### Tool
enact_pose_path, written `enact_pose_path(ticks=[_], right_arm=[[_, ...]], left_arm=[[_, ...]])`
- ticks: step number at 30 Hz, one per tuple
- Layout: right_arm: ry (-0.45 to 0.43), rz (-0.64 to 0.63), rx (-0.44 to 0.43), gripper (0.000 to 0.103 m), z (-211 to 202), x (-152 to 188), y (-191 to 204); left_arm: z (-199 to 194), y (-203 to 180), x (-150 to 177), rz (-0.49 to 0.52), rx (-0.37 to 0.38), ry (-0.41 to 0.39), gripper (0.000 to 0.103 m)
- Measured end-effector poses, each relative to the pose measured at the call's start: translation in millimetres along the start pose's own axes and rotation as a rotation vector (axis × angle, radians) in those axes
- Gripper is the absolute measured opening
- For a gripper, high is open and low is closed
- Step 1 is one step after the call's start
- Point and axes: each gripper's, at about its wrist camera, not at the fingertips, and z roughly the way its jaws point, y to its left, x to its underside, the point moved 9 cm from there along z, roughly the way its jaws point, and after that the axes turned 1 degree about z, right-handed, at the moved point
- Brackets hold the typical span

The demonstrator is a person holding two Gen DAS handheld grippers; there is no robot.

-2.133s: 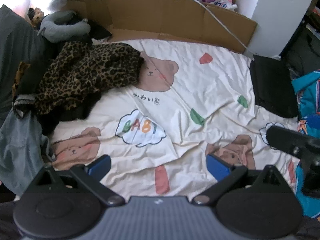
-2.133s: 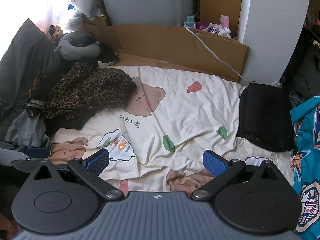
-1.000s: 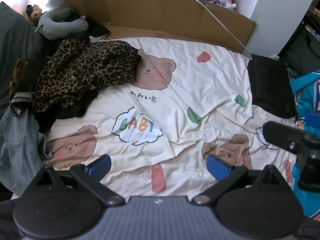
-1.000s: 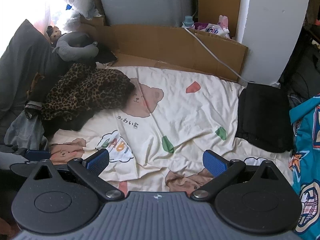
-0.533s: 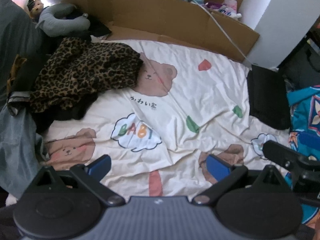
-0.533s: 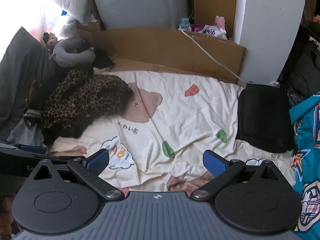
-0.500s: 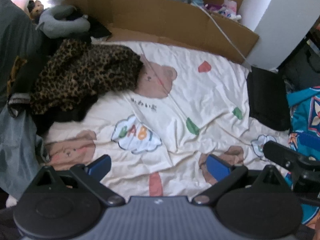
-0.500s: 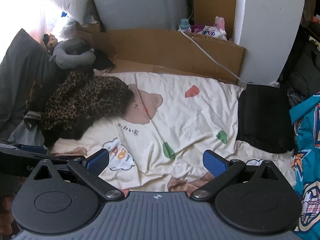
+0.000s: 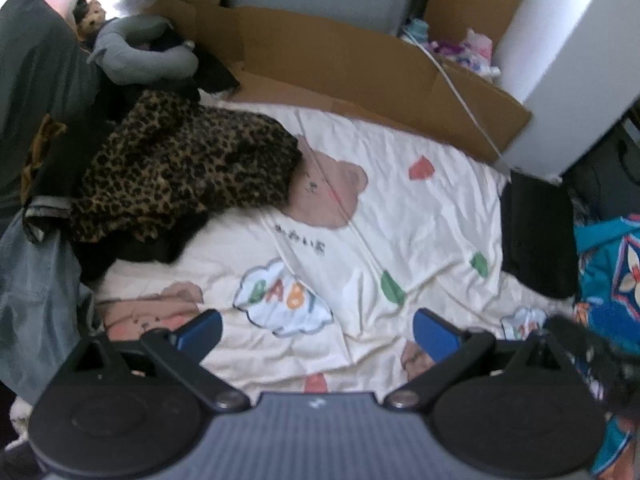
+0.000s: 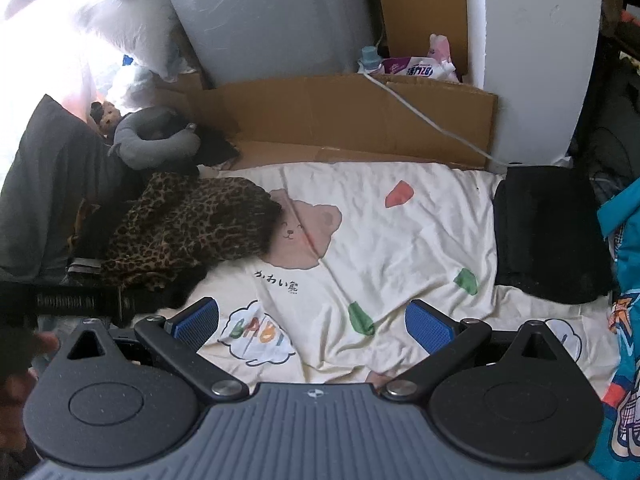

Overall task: Fold clothes
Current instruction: 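Move the left tool toward the leopard-print garment on the pile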

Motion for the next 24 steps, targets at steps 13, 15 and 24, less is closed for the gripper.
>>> enact_pose_path(ticks=[13, 15, 24], right_arm=[[-0.057, -0.016, -0.007, 0.103, -16, -46, 31], [-0.048, -0.010, -0.007, 0.103, -14, -52, 32], [-0.040, -0.049, -0.038, 0.103, -4, -85, 47]], left_arm=[[-41, 17, -65, -0.008, 0.022, -0.101, 0.102], [-40, 26, -73, 0.012, -0.005, -0.106, 0.102], [-24, 70, -101, -0.005, -0.014, -0.078, 0.102]])
